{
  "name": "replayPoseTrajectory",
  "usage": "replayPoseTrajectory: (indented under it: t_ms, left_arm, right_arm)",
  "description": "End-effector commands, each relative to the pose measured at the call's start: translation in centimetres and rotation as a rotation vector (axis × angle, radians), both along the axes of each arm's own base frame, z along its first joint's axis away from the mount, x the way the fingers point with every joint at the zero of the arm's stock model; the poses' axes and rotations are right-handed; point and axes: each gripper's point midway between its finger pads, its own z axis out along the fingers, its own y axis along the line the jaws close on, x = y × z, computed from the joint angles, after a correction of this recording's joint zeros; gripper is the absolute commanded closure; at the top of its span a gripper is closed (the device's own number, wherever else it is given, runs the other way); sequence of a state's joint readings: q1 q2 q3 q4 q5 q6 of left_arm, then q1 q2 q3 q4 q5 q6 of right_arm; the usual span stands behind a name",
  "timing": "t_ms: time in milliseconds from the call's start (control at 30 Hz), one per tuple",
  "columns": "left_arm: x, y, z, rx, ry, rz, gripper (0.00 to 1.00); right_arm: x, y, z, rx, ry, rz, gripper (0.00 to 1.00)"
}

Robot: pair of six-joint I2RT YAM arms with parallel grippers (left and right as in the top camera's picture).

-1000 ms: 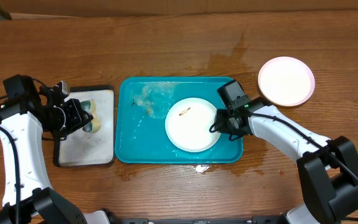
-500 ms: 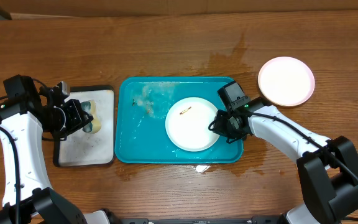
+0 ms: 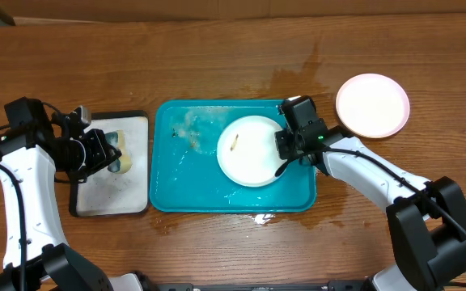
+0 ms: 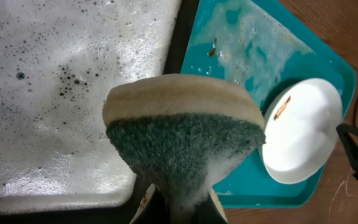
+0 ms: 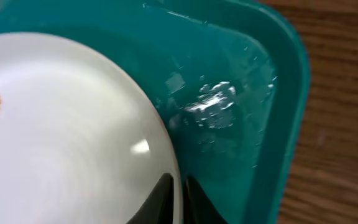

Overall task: Clean dirty plates on tray and stack at the side
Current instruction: 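Hold the raised white plate on the teal tray with the right gripper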

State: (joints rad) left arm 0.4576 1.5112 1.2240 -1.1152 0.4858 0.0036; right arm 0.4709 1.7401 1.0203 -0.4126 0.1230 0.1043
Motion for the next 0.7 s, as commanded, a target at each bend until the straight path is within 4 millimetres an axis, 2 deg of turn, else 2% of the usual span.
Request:
replayPoseTrajectory:
  t_ms: [0,33,100,167,267,300,467,533,667]
  left_arm:
    - [0.1,-0.2,0.1,0.004,-0.007,-0.022,0.96]
    - [0.1,-0.2,0.1,0.004,-0.006,-0.021,0.96]
    - [0.1,-0.2,0.1,0.005,-0.007,-0.021,0.96]
    - [0.1,-0.2,0.1,0.004,-0.006,-0.021,0.96]
    - [0.1,-0.2,0.1,0.004,-0.005,-0.022,0.96]
    - [0.1,-0.2,0.1,0.003,-0.004,-0.022,0.96]
    - [0.2,-0.2,0.1,0.005,-0.008,-0.021,0.96]
    - [0.2,-0.2,0.1,0.005,-0.008,-0.021,0.96]
    - [0.2,-0.2,0.1,0.005,-0.009,-0.022,0.96]
  right_arm:
    - [1.6,-1.5,1.9,-0.105,-0.075,0.007,0.86]
    - [1.5,-1.3,2.1,-0.077,-0.060,-0.025,0.79]
    - [1.1,-0.4,2.3,0.001,-0.019,-0.067,0.52]
    - [0.5,0.8,2.4,0.078,0.025,-0.067,0.44]
    - [-0.8,1.3,1.9,0.128,0.099,-0.090,0.44]
    - [-1.6,0.9,1.4,0.131,0.143,-0.144,0.48]
    - [-5.1,-0.7,0.0,0.153,0.317,-0.425,0.53]
    - [-5.7,-1.0,-0.2,0.145,0.343,-0.457,0.49]
    - [-5.7,-0.5,-0.2,0.193,0.358,-0.513,0.51]
